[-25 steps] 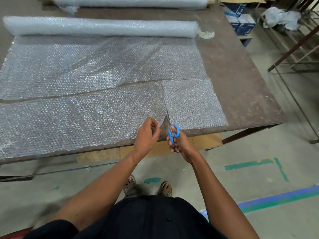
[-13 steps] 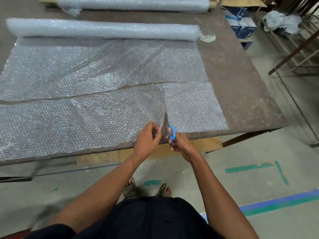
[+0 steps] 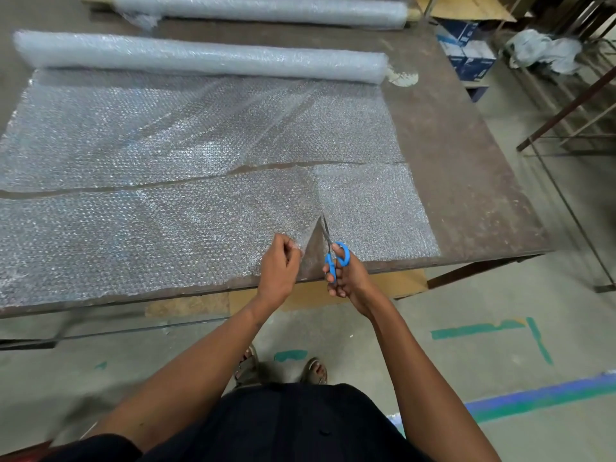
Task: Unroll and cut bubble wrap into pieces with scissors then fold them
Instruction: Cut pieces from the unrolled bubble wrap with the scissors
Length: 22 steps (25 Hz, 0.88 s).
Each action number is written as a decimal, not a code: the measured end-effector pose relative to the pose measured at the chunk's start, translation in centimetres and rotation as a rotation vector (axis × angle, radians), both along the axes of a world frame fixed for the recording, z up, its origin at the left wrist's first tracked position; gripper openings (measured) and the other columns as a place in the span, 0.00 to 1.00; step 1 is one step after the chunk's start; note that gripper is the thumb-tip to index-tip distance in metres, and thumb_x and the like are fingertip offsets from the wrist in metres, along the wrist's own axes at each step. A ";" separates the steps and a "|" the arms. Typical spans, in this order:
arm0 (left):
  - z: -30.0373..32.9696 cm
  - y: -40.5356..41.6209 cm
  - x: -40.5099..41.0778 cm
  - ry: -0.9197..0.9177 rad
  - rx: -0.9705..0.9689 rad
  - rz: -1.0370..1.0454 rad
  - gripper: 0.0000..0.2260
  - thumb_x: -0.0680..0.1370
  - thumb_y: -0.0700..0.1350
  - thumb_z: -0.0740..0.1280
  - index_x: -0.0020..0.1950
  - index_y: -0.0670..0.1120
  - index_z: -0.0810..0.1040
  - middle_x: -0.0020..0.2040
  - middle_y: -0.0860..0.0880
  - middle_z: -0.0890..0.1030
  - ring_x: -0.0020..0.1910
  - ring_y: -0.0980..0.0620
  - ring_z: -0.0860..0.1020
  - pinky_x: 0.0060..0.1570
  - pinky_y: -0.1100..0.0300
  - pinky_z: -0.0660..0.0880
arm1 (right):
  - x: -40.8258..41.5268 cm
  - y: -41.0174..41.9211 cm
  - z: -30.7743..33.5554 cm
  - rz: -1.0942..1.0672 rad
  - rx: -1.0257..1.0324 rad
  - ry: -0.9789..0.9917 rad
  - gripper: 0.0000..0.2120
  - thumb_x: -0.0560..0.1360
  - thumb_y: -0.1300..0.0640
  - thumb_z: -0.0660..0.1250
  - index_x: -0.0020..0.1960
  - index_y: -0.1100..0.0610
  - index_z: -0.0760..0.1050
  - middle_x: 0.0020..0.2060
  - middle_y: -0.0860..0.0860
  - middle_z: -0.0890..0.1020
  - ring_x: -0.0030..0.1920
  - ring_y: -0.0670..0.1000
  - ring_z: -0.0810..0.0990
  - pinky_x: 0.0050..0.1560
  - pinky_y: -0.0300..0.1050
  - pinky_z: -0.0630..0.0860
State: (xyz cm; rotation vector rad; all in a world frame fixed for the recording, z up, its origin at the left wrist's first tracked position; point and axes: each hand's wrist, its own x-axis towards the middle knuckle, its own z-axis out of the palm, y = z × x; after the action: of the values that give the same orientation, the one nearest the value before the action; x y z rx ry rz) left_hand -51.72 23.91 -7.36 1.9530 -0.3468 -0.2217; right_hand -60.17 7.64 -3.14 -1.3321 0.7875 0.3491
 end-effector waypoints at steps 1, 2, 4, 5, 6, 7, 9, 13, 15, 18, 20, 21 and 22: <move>-0.2 0.1 0.0 -0.013 0.009 -0.015 0.08 0.83 0.51 0.61 0.51 0.47 0.71 0.43 0.46 0.82 0.41 0.46 0.80 0.39 0.51 0.73 | 0.4 0.0 0.1 0.007 0.000 -0.004 0.27 0.84 0.35 0.57 0.45 0.58 0.76 0.30 0.50 0.76 0.26 0.51 0.74 0.23 0.40 0.60; -0.3 0.1 0.1 -0.021 0.015 -0.026 0.07 0.82 0.51 0.61 0.51 0.48 0.70 0.43 0.46 0.81 0.40 0.46 0.80 0.39 0.50 0.73 | 0.8 0.0 0.3 0.017 -0.007 -0.010 0.27 0.84 0.34 0.57 0.46 0.58 0.76 0.30 0.50 0.76 0.26 0.51 0.74 0.24 0.40 0.60; -0.4 0.1 0.0 -0.035 0.024 -0.041 0.04 0.83 0.46 0.65 0.50 0.48 0.71 0.40 0.49 0.79 0.37 0.52 0.77 0.37 0.54 0.72 | 1.7 -0.1 0.5 0.029 -0.027 -0.023 0.28 0.84 0.34 0.57 0.48 0.58 0.76 0.31 0.49 0.77 0.27 0.50 0.74 0.25 0.41 0.60; -0.3 0.2 -0.1 -0.048 0.035 -0.046 0.05 0.83 0.43 0.66 0.50 0.48 0.71 0.39 0.51 0.77 0.35 0.56 0.74 0.36 0.58 0.69 | 2.1 -0.2 0.6 0.031 -0.035 -0.028 0.28 0.84 0.34 0.58 0.49 0.59 0.76 0.31 0.49 0.77 0.27 0.50 0.74 0.26 0.41 0.60; -0.3 0.2 -0.1 -0.060 0.046 -0.052 0.06 0.83 0.42 0.67 0.49 0.48 0.71 0.38 0.51 0.76 0.33 0.57 0.72 0.35 0.62 0.67 | 2.4 -0.4 0.6 0.031 -0.041 -0.031 0.28 0.84 0.33 0.58 0.50 0.59 0.76 0.32 0.49 0.77 0.27 0.49 0.74 0.26 0.42 0.60; -0.3 0.2 -0.2 -0.064 0.054 -0.057 0.06 0.82 0.41 0.67 0.49 0.47 0.71 0.38 0.51 0.75 0.33 0.57 0.70 0.34 0.63 0.65 | 2.8 -0.6 0.5 0.030 -0.047 -0.035 0.28 0.84 0.33 0.58 0.51 0.59 0.76 0.32 0.49 0.77 0.27 0.49 0.74 0.27 0.42 0.60; -0.4 0.3 -0.2 -0.050 0.059 -0.068 0.05 0.82 0.41 0.67 0.49 0.47 0.72 0.38 0.50 0.76 0.33 0.56 0.71 0.35 0.62 0.66 | 3.2 -1.0 0.3 0.033 -0.056 -0.043 0.28 0.83 0.33 0.59 0.51 0.59 0.77 0.32 0.49 0.77 0.27 0.49 0.74 0.27 0.43 0.60; -0.5 0.4 -0.2 -0.065 0.058 -0.078 0.05 0.81 0.41 0.67 0.49 0.47 0.72 0.38 0.49 0.76 0.34 0.55 0.72 0.36 0.58 0.68 | 3.0 -1.5 0.0 0.048 -0.075 -0.068 0.26 0.82 0.33 0.63 0.51 0.58 0.77 0.33 0.49 0.77 0.27 0.49 0.73 0.27 0.42 0.60; -0.4 0.3 -0.3 -0.078 0.060 -0.080 0.05 0.82 0.41 0.67 0.49 0.47 0.72 0.38 0.50 0.76 0.34 0.54 0.73 0.36 0.56 0.68 | 2.8 -1.5 -0.2 0.037 -0.107 -0.082 0.25 0.83 0.36 0.65 0.51 0.59 0.78 0.33 0.50 0.77 0.27 0.49 0.72 0.25 0.41 0.59; -0.4 0.3 -0.3 -0.080 0.058 -0.067 0.05 0.82 0.40 0.67 0.49 0.47 0.72 0.38 0.50 0.76 0.35 0.54 0.73 0.37 0.57 0.68 | 2.8 -1.5 -0.3 0.029 -0.138 -0.094 0.23 0.83 0.39 0.67 0.50 0.61 0.79 0.34 0.51 0.76 0.26 0.49 0.72 0.22 0.39 0.59; -0.3 0.4 -0.4 -0.085 0.048 -0.057 0.05 0.82 0.39 0.66 0.49 0.47 0.72 0.38 0.49 0.76 0.34 0.56 0.71 0.36 0.59 0.67 | 2.8 -1.6 -0.1 0.031 -0.157 -0.074 0.23 0.83 0.39 0.67 0.50 0.61 0.80 0.35 0.52 0.78 0.26 0.50 0.73 0.23 0.40 0.60; -0.2 0.4 -0.4 -0.083 0.040 -0.054 0.05 0.83 0.39 0.66 0.50 0.46 0.71 0.38 0.49 0.76 0.34 0.57 0.71 0.37 0.59 0.67 | 2.7 -1.5 0.1 0.033 -0.160 -0.059 0.24 0.83 0.38 0.66 0.50 0.61 0.80 0.35 0.52 0.79 0.26 0.50 0.73 0.23 0.41 0.59; -0.2 0.5 -0.5 -0.080 0.031 -0.051 0.05 0.83 0.39 0.65 0.50 0.46 0.71 0.39 0.49 0.76 0.34 0.56 0.71 0.37 0.59 0.68 | 2.6 -1.5 0.4 0.034 -0.147 -0.044 0.25 0.83 0.37 0.65 0.49 0.61 0.79 0.35 0.52 0.79 0.26 0.51 0.74 0.24 0.42 0.59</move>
State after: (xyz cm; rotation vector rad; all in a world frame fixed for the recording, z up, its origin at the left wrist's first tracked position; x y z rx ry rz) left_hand -52.22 24.37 -7.54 1.9892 -0.4478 -0.1833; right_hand -57.56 6.14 -2.78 -1.4876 0.7659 0.2919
